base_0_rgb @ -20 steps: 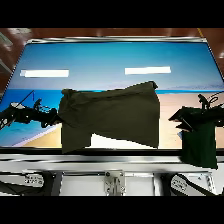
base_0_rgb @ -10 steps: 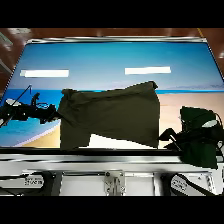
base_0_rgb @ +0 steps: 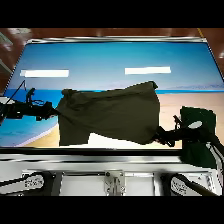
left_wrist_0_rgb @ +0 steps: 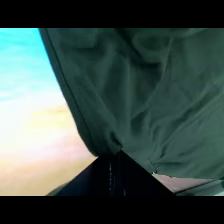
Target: Fold the shirts.
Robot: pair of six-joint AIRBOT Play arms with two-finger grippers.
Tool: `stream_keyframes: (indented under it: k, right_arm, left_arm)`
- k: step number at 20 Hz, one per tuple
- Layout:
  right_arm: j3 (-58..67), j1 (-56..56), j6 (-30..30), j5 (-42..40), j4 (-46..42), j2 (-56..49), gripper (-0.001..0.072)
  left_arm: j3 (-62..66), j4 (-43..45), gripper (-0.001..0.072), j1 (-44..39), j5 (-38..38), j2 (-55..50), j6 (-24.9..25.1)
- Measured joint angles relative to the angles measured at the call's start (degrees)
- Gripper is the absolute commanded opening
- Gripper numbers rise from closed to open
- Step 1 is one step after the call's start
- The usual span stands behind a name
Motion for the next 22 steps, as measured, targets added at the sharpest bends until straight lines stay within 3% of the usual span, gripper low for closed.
stream_keyframes:
  k: [5,9,12,17,20,22]
  right_arm:
    - [11.76,2.14,-7.65,2.49,5.64,4.35,0.0062]
    - [34.82,2.51,-12.07,3.48,4.94,15.17,0.0062]
    - [53.68,2.58,-12.81,-2.49,-0.52,23.02,0.0063]
    - [73.2,2.58,-6.49,-6.71,-15.3,32.57,0.0063]
    - [76.72,2.6,-2.69,-1.84,-23.23,37.27,0.0063]
    - [77.75,2.6,-0.13,3.58,-28.06,39.3,0.0063]
  left_arm:
    - [8.81,0.07,0.0039,-0.02,-0.17,8.15,1.84]
    - [26.47,-0.68,0.004,-0.02,4.04,20.15,2.8]
    - [40.15,-1.33,0.004,-0.02,12.02,29.68,2.91]
    - [50.95,-0.15,0.0039,-0.02,20.96,42.77,1.97]
    - [52.72,6.78,0.0039,-0.04,20.74,48.19,-3.1]
    - [53.2,11.54,0.004,-0.02,16.76,50.25,-6.64]
